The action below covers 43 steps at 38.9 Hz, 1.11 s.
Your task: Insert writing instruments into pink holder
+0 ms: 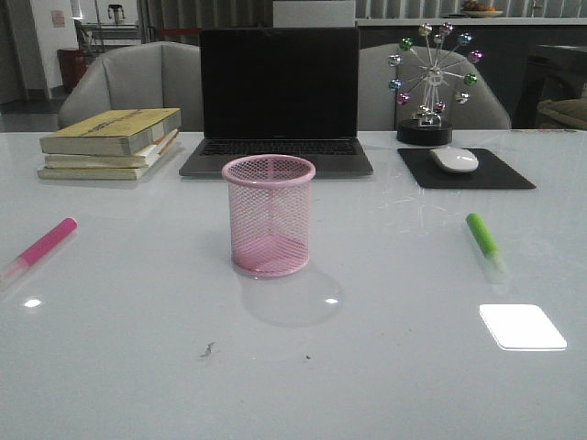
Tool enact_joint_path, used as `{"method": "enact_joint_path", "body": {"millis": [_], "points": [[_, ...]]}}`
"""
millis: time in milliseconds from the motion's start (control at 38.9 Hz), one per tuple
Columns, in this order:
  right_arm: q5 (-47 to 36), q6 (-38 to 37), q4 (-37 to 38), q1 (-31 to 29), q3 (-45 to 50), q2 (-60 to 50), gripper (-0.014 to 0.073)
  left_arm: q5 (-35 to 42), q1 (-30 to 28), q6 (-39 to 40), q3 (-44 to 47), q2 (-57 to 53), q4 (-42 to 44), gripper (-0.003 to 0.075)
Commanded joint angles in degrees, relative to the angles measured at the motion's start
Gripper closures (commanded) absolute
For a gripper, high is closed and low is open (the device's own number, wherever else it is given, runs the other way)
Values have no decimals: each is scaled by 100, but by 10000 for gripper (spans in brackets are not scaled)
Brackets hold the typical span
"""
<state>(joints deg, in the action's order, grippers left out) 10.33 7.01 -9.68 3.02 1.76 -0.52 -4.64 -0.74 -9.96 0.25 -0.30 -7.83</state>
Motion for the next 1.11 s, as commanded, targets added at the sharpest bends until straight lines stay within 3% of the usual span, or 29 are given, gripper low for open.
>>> {"method": "enact_joint_path", "body": {"millis": [0,772,874,952,1080], "points": [[-539,51,-22,-10,2,-113,536,496,33,18,23,-127,-49,629],[-679,51,-22,-10,2,-113,536,578,33,18,23,-127,-49,629],[-980,51,-22,-10,2,-113,536,1267,33,18,23,-127,-49,629],[-1764,51,-22,-10,2,-113,536,2076,33,18,-62,-127,-49,629],[-2711,-103,-154,2,-287,-113,536,2164,33,26,-596,-127,-49,629]]}}
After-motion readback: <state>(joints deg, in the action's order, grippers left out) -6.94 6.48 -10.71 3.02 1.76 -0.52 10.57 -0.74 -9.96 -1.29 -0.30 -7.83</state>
